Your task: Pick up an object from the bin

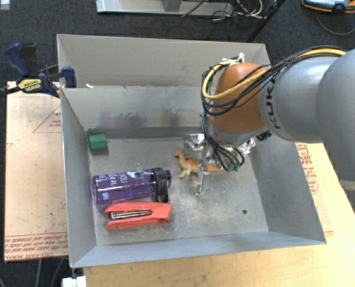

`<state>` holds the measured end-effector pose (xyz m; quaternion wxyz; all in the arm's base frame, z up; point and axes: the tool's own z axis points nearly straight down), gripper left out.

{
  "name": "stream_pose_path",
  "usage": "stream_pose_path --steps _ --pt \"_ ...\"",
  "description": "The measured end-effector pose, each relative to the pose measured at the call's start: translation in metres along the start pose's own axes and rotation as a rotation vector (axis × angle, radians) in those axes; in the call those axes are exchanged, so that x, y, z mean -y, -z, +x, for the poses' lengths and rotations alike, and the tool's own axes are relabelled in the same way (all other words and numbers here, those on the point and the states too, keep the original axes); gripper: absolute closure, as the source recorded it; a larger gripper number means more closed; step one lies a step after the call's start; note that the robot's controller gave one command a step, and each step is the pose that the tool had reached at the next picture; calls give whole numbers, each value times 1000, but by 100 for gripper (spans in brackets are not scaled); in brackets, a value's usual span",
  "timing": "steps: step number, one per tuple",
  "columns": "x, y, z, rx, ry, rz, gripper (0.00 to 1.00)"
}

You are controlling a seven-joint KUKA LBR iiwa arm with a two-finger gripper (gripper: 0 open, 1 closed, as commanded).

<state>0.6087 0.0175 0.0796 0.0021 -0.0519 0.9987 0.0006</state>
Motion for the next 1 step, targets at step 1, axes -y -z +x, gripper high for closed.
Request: stream_pose_path --steps 1 --pt "-3 -12 0 12 -28 -1 100"
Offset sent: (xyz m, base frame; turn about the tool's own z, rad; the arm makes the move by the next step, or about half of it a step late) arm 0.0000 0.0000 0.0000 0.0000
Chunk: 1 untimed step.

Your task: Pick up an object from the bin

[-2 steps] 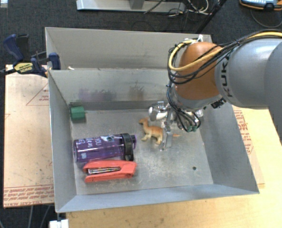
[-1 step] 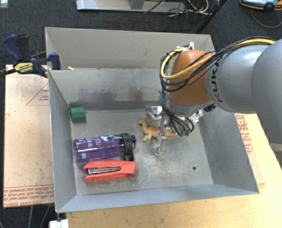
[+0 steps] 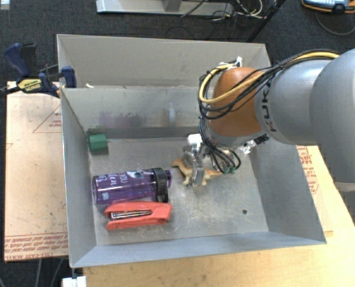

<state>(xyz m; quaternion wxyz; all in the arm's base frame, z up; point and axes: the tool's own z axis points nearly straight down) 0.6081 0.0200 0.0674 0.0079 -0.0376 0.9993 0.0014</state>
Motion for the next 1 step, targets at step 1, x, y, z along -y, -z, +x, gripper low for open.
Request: stream_pose_path --steps 1 --pt "0 1 1 -1 -6 0 100"
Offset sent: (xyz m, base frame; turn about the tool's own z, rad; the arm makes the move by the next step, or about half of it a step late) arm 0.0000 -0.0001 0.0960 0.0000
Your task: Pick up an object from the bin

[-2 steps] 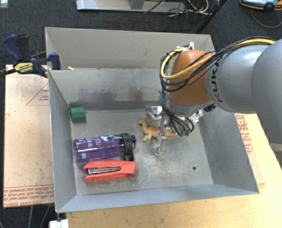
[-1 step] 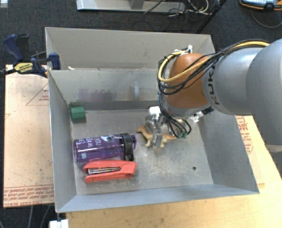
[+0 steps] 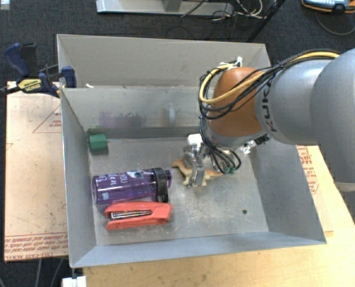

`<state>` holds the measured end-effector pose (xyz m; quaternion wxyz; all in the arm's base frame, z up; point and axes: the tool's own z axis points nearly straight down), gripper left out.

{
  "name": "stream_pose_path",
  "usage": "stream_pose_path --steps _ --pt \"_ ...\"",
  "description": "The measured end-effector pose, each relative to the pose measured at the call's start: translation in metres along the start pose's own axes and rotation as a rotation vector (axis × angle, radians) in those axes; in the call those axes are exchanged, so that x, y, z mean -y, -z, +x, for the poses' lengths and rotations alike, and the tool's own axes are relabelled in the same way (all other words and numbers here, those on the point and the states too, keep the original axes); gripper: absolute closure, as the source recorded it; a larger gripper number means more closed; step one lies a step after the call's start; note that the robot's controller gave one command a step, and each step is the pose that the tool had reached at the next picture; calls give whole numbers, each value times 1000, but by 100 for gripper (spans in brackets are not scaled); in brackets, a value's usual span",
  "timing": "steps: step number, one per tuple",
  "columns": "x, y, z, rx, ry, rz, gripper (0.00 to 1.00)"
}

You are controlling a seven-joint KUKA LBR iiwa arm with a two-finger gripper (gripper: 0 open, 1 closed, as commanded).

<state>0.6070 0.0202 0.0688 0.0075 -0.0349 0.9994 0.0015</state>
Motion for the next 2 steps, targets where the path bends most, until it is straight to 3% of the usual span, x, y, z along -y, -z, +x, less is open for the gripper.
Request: stream_pose_path --steps 2 --pt "0 26 4 -16 -1 -1 100"
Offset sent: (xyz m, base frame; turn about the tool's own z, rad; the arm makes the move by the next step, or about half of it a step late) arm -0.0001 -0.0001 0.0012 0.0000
